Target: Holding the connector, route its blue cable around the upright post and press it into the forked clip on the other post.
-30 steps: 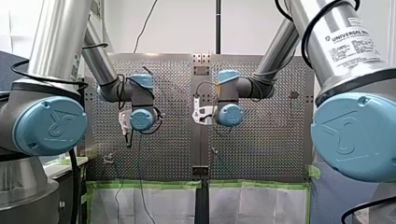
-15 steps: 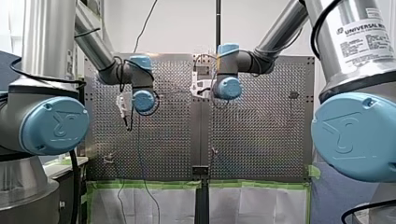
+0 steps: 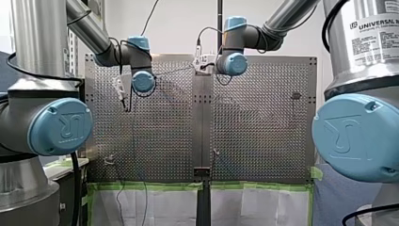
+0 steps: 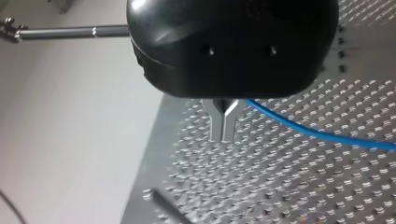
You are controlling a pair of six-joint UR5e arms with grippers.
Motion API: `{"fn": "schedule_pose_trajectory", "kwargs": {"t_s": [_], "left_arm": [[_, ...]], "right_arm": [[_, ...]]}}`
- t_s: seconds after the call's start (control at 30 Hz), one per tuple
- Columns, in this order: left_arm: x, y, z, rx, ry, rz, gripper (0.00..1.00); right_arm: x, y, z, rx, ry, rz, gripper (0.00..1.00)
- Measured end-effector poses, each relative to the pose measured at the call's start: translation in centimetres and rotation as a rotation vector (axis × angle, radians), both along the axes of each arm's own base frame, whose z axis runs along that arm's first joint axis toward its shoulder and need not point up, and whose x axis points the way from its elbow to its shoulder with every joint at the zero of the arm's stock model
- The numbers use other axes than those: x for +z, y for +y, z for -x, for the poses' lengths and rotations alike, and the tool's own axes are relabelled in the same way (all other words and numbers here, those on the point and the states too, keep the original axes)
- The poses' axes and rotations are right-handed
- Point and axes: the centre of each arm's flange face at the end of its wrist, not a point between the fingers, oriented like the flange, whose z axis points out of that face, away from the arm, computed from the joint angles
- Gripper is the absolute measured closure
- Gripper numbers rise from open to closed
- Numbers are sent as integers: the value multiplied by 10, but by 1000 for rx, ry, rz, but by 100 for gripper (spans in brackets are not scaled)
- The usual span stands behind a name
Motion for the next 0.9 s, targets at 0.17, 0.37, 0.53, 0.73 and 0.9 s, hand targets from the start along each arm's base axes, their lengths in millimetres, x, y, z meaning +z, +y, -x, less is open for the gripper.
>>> {"fn": "schedule_pose_trajectory", "kwargs": {"t_s": [0.17, 0.37, 0.53, 0.73, 0.9], "left_arm": [[23, 6, -7, 24, -18, 17, 100], [42, 11, -17, 39, -27, 38, 100], [59, 18, -26, 58, -30, 43, 100], [79, 32, -41, 73, -36, 47, 100], [95, 44, -53, 70, -47, 62, 100]], "right_arm": [[20, -3, 2, -1, -19, 23, 100], [31, -9, 0, 11, -29, 38, 100], [33, -16, -5, 26, -27, 38, 100], [29, -27, -17, 55, -13, 33, 100], [27, -37, -26, 64, -11, 31, 100]]}}
